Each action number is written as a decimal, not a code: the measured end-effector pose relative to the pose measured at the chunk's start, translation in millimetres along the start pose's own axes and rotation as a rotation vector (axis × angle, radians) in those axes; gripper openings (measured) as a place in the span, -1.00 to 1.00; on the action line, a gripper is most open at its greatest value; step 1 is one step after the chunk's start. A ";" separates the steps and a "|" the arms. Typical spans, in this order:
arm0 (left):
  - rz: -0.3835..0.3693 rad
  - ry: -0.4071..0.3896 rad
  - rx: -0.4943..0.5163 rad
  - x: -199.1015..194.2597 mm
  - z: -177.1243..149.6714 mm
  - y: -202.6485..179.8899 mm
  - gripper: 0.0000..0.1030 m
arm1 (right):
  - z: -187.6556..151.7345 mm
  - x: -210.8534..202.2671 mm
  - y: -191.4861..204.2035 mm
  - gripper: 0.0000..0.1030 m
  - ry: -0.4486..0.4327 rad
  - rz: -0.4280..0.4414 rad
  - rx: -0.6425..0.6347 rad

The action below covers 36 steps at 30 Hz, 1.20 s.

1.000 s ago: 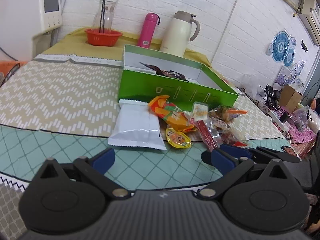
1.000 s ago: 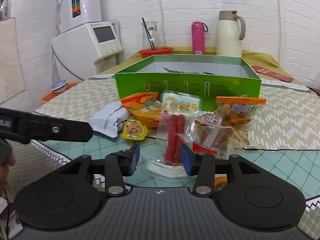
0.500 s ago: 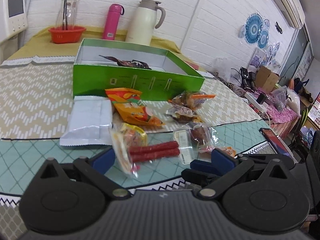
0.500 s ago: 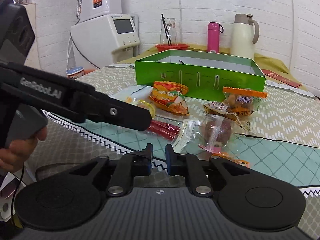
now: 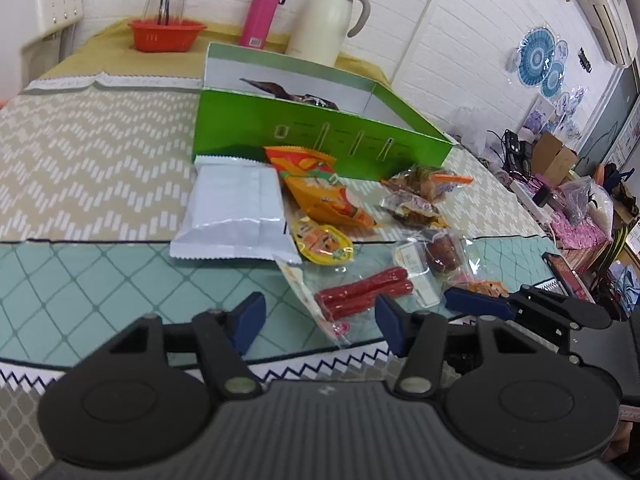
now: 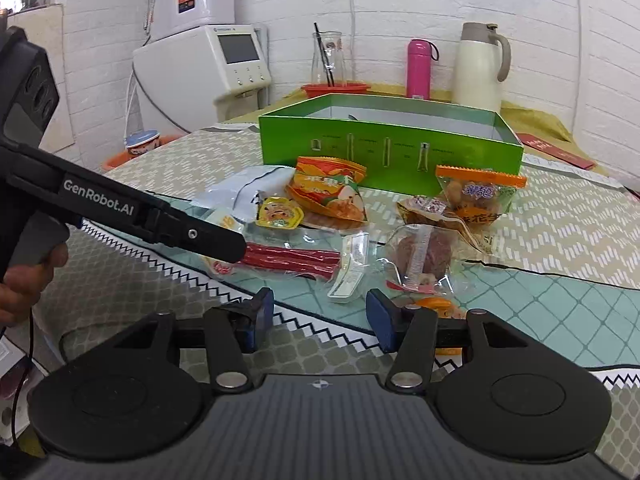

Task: Organize snacks
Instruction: 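Reach to the red sausage pack and grasp it with the right tool, then lift the red sausage pack into the green box and open the right tool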

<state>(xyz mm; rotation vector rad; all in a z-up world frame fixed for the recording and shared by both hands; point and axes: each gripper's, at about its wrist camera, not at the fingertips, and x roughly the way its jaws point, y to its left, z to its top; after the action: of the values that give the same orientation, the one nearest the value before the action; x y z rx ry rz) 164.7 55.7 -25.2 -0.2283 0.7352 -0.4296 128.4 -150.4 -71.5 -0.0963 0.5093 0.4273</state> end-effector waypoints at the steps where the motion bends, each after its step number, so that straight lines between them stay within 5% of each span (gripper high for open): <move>1: -0.009 -0.005 -0.003 1.1 1.3 0.0 0.10 | 1.2 0.7 -3.0 0.70 -0.006 -0.004 0.020; 5: -0.010 -0.004 0.026 8.0 3.6 -2.2 0.04 | 6.6 3.9 -17.8 0.70 -0.022 0.029 0.134; 7: 0.010 -0.007 0.056 9.9 3.5 -5.1 -0.54 | 6.8 10.6 -25.0 0.62 -0.026 0.036 0.183; 8: 0.017 -0.010 0.068 10.5 2.9 -6.7 -0.59 | 6.5 12.1 -27.6 0.48 -0.034 0.036 0.203; 9: 0.009 -0.008 0.065 10.4 2.4 -7.2 -0.63 | 7.3 12.8 -28.6 -0.07 -0.029 0.039 0.215; 11: 0.016 -0.013 0.073 6.9 0.4 -10.1 -0.66 | 7.6 11.0 -26.3 -0.65 -0.023 0.076 0.219; 13: 0.021 -0.025 0.092 0.9 -0.8 -13.6 -0.77 | 7.9 5.7 -16.6 -0.79 -0.026 0.064 0.174; 15: 0.020 -0.044 0.098 -7.8 -0.2 -16.2 -0.91 | 7.9 -0.6 -9.1 -0.84 -0.035 0.048 0.137; 25: -0.007 -0.169 0.136 -34.6 40.3 -31.8 -0.91 | 43.8 -28.2 -20.4 -0.94 -0.191 0.046 0.125; 36: -0.017 -0.218 0.126 21.7 123.1 -38.4 -0.91 | 99.1 8.1 -67.4 -0.94 -0.269 -0.015 0.173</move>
<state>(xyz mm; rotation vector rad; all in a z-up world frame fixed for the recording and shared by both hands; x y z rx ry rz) 252.6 18.1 64.2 -0.1601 0.4914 -0.4571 207.9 -189.3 9.7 0.1232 0.2783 0.3727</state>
